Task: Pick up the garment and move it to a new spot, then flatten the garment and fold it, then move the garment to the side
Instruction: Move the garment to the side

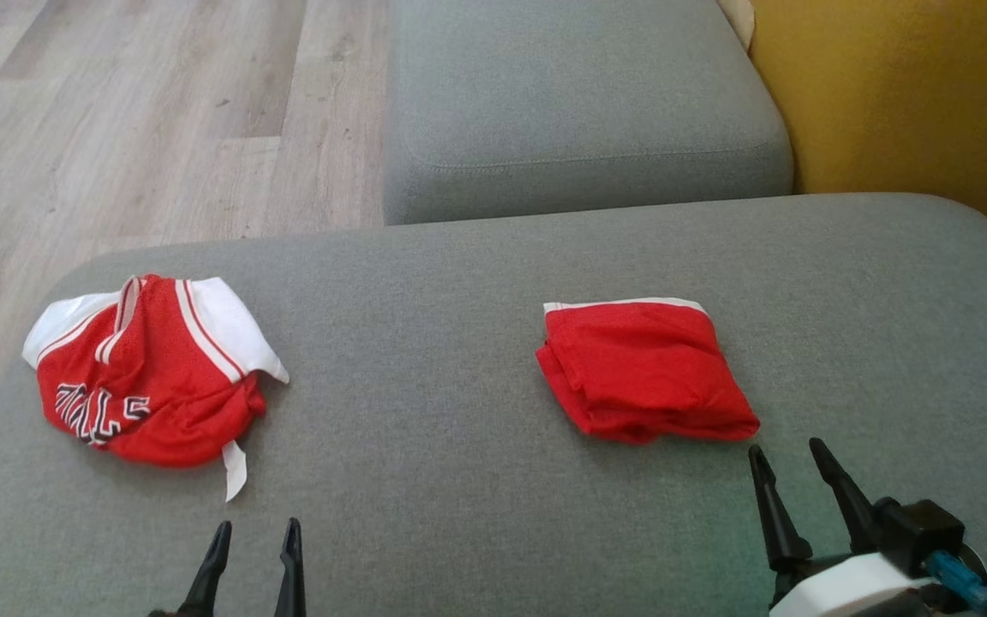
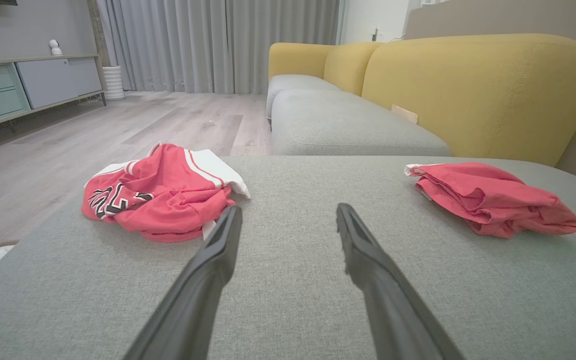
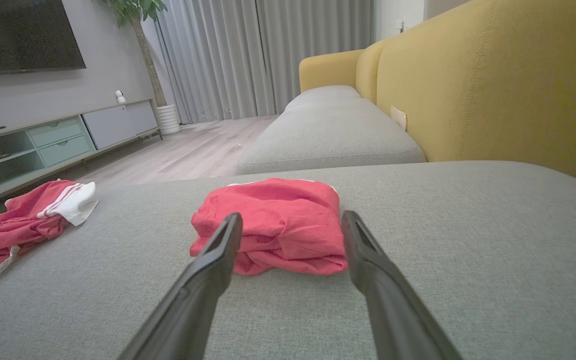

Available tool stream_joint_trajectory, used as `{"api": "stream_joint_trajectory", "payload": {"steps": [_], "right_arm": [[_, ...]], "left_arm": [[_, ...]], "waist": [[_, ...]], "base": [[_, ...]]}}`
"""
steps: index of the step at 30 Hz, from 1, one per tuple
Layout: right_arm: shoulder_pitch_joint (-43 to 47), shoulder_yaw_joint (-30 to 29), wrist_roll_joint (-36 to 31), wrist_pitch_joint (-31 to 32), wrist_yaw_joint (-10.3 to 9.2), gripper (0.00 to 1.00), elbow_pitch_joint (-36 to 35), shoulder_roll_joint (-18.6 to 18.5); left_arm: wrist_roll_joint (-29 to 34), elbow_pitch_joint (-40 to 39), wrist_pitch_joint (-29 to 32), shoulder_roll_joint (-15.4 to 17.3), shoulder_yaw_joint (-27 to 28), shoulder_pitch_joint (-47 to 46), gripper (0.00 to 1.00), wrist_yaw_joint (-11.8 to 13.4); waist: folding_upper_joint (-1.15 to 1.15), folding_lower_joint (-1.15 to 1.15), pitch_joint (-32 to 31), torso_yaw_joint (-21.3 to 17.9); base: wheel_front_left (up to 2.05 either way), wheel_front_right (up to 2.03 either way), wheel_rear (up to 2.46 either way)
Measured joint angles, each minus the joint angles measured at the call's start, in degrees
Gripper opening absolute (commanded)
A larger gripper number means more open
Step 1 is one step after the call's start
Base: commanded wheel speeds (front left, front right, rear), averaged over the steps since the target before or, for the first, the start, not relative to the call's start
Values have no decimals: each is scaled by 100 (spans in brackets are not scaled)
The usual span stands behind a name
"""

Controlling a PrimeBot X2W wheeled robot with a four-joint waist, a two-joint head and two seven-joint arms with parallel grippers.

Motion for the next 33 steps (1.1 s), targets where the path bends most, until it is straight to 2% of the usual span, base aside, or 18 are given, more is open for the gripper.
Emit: {"api": "stream_joint_trajectory", "payload": {"steps": [16,22,27,33], "right_arm": [[-2,-3,-2,0,0,100,-16,20],[-146,-59,19,-9,0,100,253,29],[-928,-235,256,44,0,100,797,-66],[-2205,-266,783,735,0,100,1418,-464]], "left_arm": [[-8,49,0,0,-76,-37,100,7],[-5,9,0,-1,-234,-210,100,-2],[2,-60,0,-1,-530,-589,100,-52],[2,-113,0,-4,-965,-983,100,-4]], "waist": [[0,0,202,22],[0,0,418,63],[0,0,689,166],[0,0,1111,297]], "base": [[0,0,0],[0,0,0],[0,0,0],[0,0,0]]}}
